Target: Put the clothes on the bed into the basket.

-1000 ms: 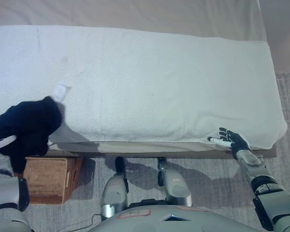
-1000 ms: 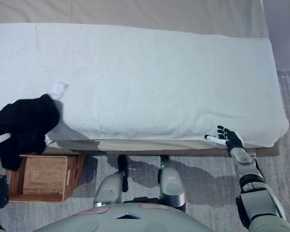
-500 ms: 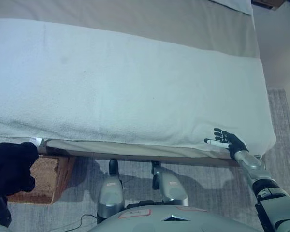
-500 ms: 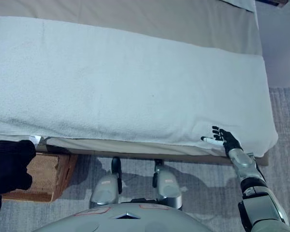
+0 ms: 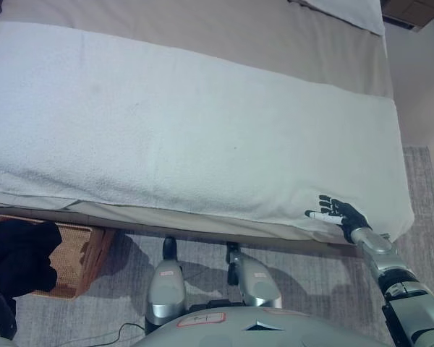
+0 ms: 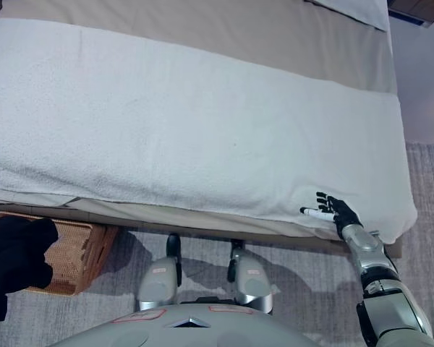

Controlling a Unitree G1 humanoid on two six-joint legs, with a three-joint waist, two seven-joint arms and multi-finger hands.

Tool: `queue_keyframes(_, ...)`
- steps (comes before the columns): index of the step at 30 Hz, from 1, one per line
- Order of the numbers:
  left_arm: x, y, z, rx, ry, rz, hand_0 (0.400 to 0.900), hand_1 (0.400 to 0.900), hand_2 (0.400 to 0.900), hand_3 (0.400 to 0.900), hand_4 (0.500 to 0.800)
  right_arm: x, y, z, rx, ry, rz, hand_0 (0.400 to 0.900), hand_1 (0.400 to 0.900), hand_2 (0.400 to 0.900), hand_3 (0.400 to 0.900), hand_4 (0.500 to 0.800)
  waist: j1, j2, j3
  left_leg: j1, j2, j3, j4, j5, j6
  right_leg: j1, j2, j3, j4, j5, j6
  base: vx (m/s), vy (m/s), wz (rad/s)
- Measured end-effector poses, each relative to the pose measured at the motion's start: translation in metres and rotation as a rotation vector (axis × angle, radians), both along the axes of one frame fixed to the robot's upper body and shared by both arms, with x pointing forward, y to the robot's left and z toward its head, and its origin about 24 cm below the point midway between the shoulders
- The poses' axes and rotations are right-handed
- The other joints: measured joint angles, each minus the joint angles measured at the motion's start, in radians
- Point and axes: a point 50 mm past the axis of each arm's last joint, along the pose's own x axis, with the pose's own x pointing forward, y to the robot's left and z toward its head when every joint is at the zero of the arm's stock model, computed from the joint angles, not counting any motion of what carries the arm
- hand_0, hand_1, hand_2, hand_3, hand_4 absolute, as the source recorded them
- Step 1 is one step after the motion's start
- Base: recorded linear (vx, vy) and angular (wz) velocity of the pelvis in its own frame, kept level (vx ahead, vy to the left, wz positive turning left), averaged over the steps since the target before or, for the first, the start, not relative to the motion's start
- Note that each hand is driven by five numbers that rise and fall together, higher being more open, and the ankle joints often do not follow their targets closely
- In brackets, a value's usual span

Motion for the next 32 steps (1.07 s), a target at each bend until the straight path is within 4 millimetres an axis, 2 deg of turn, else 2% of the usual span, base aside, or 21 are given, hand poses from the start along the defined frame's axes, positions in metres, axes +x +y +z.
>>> queue_keyframes(11, 0.002, 0.0, 0.0, -0.007, -0.012, -0.005, 0.9, 0.9, 0.9, 0.9, 0.8, -0.001, -0.005, 0.002, -0.002, 0.015, 0.006, 0.9, 0.9, 0.9, 0.9, 0.8, 0.021, 0.0, 0.0, -0.003, 0.0, -0.004, 0.012, -0.005, 0.0, 0.005, 0.0, -0.004, 0.0, -0.003, 0.002, -0.01, -0.001, 0.03)
queue_keyframes(21, 0.006, 0.0, 0.001, -0.004, -0.019, -0.017, 0.9, 0.9, 0.9, 0.9, 0.8, -0.002, -0.006, 0.002, -0.003, 0.018, 0.004, 0.9, 0.9, 0.9, 0.9, 0.8, 0.021, 0.0, 0.0, -0.015, -0.002, -0.013, 0.025, -0.01, 0.001, 0.004, -0.002, -0.009, 0.0, -0.004, 0.001, 0.0, -0.001, 0.01)
queue_keyframes(27, 0.027, 0.002, 0.01, 0.034, -0.033, -0.088, 0.9, 0.9, 0.9, 0.9, 0.8, -0.005, -0.007, 0.0, -0.003, 0.027, -0.005, 0.9, 0.9, 0.9, 0.9, 0.8, 0.021, 0.0, 0.0, -0.02, -0.003, -0.02, 0.028, -0.01, 0.001, 0.004, -0.003, -0.017, 0.0, -0.004, 0.001, 0.0, -0.008, 0.03)
queue_keyframes(28, 0.045, 0.002, 0.016, 0.069, -0.074, -0.146, 0.9, 0.9, 0.9, 0.9, 0.8, -0.007, -0.008, 0.0, -0.002, 0.029, -0.01, 0.9, 0.9, 0.9, 0.9, 0.8, 0.021, 0.0, 0.0, -0.022, -0.004, -0.026, 0.028, -0.01, 0.001, 0.004, -0.003, -0.02, 0.0, -0.004, 0.001, 0.0, -0.014, 0.04)
queue_keyframes(32, 0.064, 0.0, 0.022, 0.096, -0.124, -0.19, 0.9, 0.9, 0.9, 0.9, 0.8, -0.009, -0.01, -0.001, -0.001, 0.03, -0.024, 0.9, 0.9, 0.9, 0.9, 0.8, 0.019, 0.0, 0.0, -0.022, -0.005, -0.028, 0.029, -0.009, -0.001, 0.004, -0.004, -0.021, 0.0, -0.003, -0.001, 0.0, -0.005, 0.01)
